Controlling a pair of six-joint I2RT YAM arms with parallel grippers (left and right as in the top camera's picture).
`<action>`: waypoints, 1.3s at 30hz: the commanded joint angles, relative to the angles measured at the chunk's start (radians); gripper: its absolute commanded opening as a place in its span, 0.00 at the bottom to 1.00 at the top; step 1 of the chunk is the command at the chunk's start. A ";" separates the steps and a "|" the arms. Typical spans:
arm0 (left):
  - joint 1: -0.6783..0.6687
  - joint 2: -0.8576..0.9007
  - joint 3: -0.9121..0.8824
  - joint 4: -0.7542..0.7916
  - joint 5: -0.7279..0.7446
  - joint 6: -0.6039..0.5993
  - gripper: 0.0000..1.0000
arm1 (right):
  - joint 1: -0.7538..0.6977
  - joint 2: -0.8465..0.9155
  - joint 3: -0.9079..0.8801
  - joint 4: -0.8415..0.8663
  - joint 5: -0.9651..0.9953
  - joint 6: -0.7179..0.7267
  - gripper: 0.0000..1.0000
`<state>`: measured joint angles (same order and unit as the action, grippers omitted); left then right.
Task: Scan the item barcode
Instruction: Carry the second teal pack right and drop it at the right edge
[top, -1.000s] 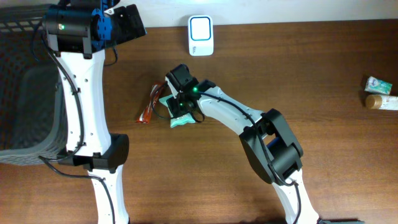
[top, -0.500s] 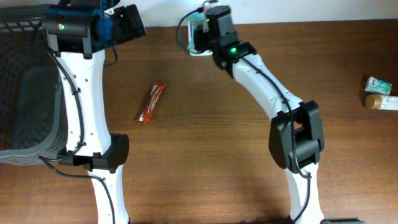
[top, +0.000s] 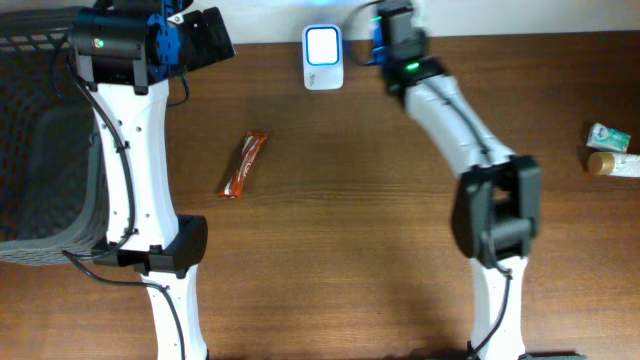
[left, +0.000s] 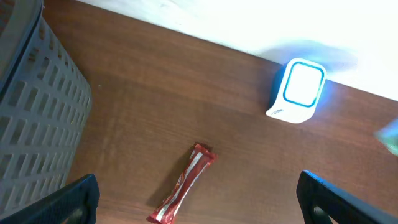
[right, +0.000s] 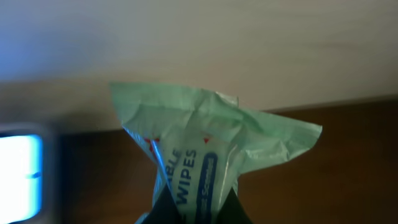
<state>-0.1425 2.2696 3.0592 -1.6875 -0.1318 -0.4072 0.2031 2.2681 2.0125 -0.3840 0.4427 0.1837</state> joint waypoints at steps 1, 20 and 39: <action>0.002 0.004 0.002 0.000 -0.007 0.012 0.99 | -0.220 -0.061 0.007 -0.215 0.085 0.094 0.04; 0.002 0.004 0.002 0.000 -0.007 0.012 0.99 | -0.923 -0.021 -0.091 -0.515 0.006 0.330 0.05; 0.002 0.004 0.002 0.000 -0.007 0.012 0.99 | -0.526 -0.209 -0.101 -0.503 -1.161 0.156 0.95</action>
<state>-0.1425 2.2696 3.0592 -1.6871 -0.1322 -0.4076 -0.4377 2.0426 1.9133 -0.8829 -0.4839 0.3595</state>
